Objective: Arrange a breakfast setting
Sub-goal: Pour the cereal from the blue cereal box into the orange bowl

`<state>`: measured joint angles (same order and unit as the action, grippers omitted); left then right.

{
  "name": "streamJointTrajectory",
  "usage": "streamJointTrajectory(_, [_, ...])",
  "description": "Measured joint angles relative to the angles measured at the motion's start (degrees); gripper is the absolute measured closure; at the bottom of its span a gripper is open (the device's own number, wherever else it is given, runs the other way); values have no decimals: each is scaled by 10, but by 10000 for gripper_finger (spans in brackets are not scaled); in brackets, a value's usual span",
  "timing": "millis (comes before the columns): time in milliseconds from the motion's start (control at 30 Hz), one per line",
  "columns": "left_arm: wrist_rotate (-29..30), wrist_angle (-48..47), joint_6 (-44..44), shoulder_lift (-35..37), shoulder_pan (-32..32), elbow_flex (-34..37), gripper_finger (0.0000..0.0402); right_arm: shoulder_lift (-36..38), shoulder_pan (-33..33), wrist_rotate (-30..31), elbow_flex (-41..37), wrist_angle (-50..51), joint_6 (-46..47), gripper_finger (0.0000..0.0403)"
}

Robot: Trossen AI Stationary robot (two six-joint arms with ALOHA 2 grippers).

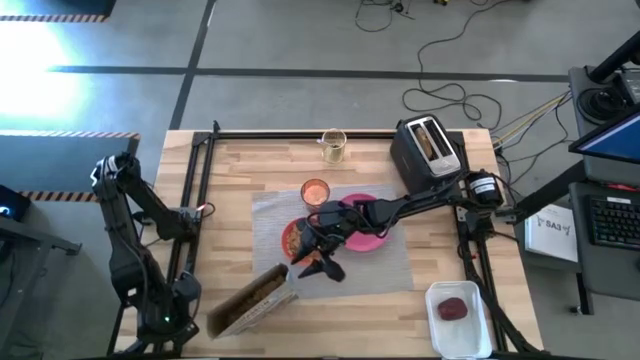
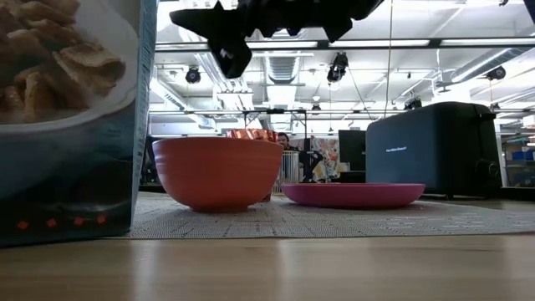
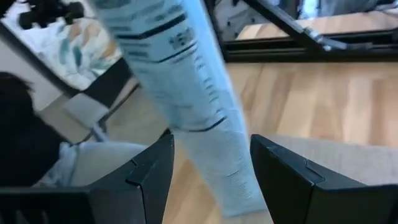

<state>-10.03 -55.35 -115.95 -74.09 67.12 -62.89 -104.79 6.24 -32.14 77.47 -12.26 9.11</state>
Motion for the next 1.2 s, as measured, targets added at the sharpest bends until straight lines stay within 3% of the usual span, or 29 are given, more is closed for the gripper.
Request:
streamJointTrajectory(267, [5,0,0,-5,10,0,226,0,19,-10,0,-5,-56,202])
streamJointTrajectory(467, [5,0,0,-5,12,-1,226,0,21,69,0,-39,-84,202])
streamJointTrajectory(633, [5,0,1,-5,14,-1,226,0,20,82,0,-52,-89,202])
streamJointTrajectory(967, [6,-1,1,-5,15,-1,226,-2,20,63,0,-66,-52,200])
streamJointTrajectory(1067, [6,-1,1,-5,15,-1,226,-3,22,23,0,-67,-37,187])
streamJointTrajectory(1200, [6,-1,0,-5,15,-1,226,-3,33,18,0,-68,-47,156])
